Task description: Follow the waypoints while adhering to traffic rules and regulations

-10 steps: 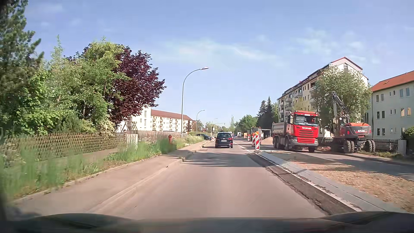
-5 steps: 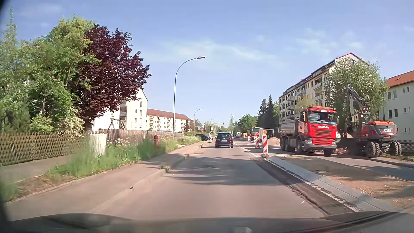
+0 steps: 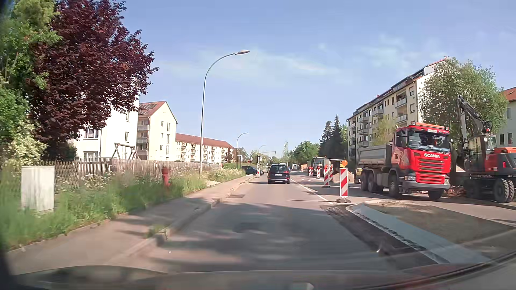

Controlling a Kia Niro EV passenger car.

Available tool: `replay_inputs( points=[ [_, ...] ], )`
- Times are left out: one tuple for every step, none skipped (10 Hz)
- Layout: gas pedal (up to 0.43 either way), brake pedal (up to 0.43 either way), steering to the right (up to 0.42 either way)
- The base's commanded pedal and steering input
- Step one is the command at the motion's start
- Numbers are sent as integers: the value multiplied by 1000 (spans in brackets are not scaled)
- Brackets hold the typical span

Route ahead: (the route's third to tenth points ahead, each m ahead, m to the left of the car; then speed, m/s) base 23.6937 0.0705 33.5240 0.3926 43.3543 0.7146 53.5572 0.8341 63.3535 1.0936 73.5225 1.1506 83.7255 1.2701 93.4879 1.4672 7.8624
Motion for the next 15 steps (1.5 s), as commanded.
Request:
replay_inputs(
  points=[
    [67,0,13],
    [67,0,13],
    [67,0,13],
    [67,0,13],
    [67,0,13],
    [67,0,13],
    [67,0,12],
    [59,0,12],
    [59,0,11],
    [59,0,9],
    [59,0,6],
    [47,0,5],
    [47,0,5],
    [47,0,5],
    [47,0,5]
  ],
)
